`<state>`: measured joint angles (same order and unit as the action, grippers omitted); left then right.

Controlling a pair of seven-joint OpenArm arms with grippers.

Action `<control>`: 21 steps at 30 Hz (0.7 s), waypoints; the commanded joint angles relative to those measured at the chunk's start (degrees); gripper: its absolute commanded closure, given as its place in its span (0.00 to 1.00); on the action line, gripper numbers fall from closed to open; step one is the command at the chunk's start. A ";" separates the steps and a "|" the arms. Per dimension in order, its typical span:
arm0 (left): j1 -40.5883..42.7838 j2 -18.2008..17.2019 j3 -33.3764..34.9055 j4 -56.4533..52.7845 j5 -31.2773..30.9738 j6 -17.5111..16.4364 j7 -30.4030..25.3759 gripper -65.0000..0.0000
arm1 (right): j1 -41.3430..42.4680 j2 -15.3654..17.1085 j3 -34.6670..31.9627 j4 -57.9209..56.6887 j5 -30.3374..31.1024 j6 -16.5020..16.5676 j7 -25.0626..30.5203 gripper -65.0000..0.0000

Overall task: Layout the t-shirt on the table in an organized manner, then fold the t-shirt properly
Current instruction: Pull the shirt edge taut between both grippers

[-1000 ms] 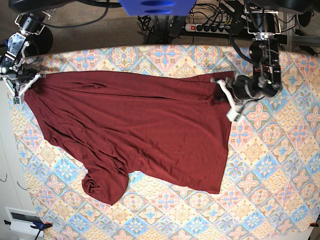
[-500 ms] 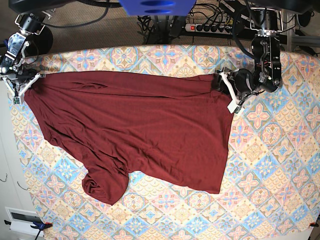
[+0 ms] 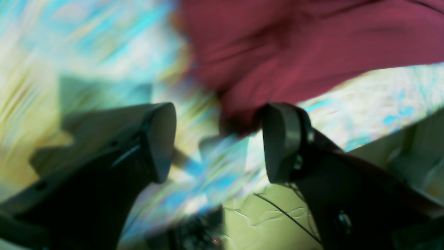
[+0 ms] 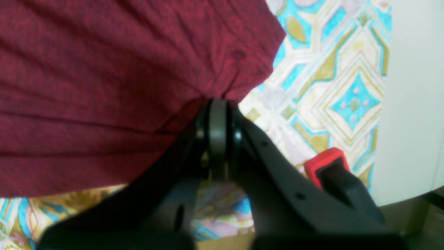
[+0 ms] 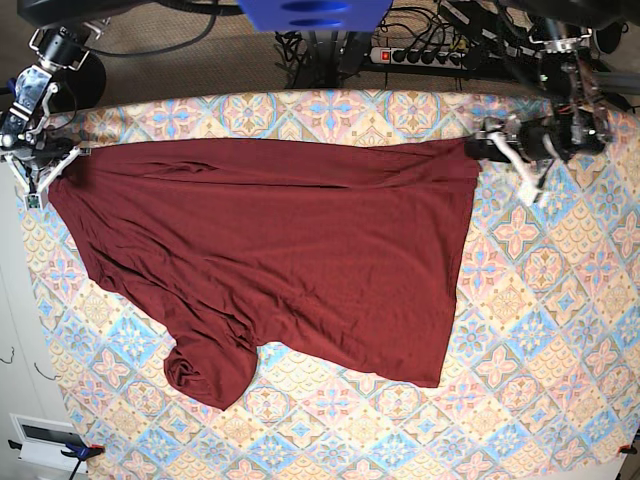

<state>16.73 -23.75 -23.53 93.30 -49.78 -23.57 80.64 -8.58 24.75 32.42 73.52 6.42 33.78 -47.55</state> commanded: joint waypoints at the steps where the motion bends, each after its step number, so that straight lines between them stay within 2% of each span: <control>1: -0.07 -0.47 -0.34 0.90 -3.72 -0.21 -0.95 0.40 | 0.18 1.14 0.41 0.46 -0.39 -0.24 -0.32 1.00; 10: 0.10 0.67 -0.34 0.55 -4.07 -0.03 -1.21 0.40 | 0.18 1.14 0.23 0.37 -0.48 -0.24 -0.32 1.00; 16: -0.69 2.78 -0.34 -0.07 2.35 -0.03 -1.12 0.40 | 0.18 1.14 0.23 0.46 -0.48 -0.24 -0.32 1.00; 21: -1.04 4.54 -0.08 -3.23 2.70 -0.03 -0.95 0.40 | 0.18 1.14 0.23 0.55 -0.48 -0.24 -0.32 1.00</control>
<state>15.57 -19.42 -23.79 90.17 -48.07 -23.83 79.05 -8.58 24.75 32.42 73.49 6.42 33.78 -47.55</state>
